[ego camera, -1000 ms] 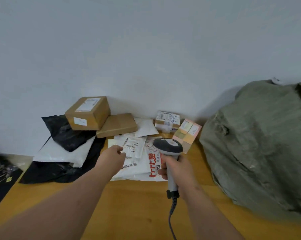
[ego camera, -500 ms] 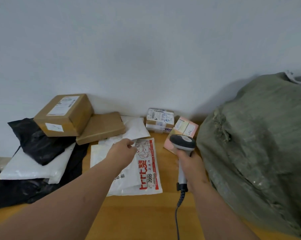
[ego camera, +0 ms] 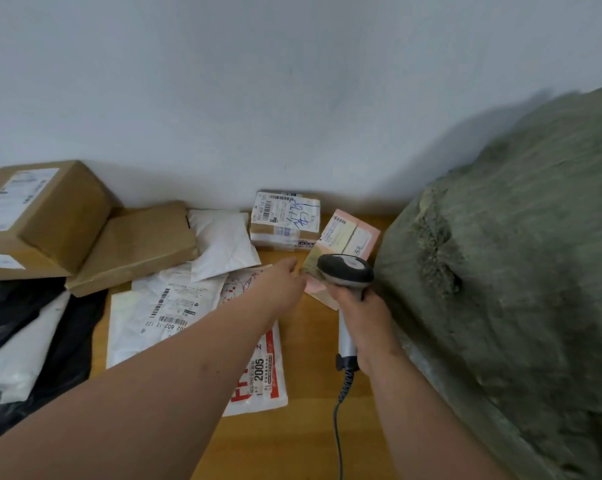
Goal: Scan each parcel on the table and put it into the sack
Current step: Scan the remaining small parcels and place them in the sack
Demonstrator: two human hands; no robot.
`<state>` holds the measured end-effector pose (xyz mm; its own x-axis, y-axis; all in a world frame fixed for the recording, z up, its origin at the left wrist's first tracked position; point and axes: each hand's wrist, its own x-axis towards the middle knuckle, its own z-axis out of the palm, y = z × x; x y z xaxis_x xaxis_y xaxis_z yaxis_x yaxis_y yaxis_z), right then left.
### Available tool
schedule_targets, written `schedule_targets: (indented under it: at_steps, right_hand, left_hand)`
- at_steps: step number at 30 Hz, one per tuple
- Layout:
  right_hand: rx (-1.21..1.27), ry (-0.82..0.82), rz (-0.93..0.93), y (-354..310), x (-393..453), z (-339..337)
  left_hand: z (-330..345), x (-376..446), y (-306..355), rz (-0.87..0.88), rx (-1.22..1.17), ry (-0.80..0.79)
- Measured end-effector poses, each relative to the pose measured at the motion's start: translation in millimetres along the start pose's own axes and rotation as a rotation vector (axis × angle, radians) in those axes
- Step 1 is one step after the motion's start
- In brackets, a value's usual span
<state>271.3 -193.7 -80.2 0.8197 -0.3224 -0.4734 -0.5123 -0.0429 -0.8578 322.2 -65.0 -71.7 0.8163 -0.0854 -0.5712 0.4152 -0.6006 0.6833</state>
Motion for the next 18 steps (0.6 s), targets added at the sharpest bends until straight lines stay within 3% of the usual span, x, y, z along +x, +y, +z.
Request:
schedule_targets:
  at_steps: [4, 18]
  right_hand:
    - [-0.006, -0.037, -0.005, 4, 0, 0]
    - [0.096, 0.077, -0.019, 23, -61, 0]
  left_hand:
    - [9, 8, 2, -0.007, -0.112, -0.057]
    - [12, -51, -32, -0.022, -0.29, 0.043]
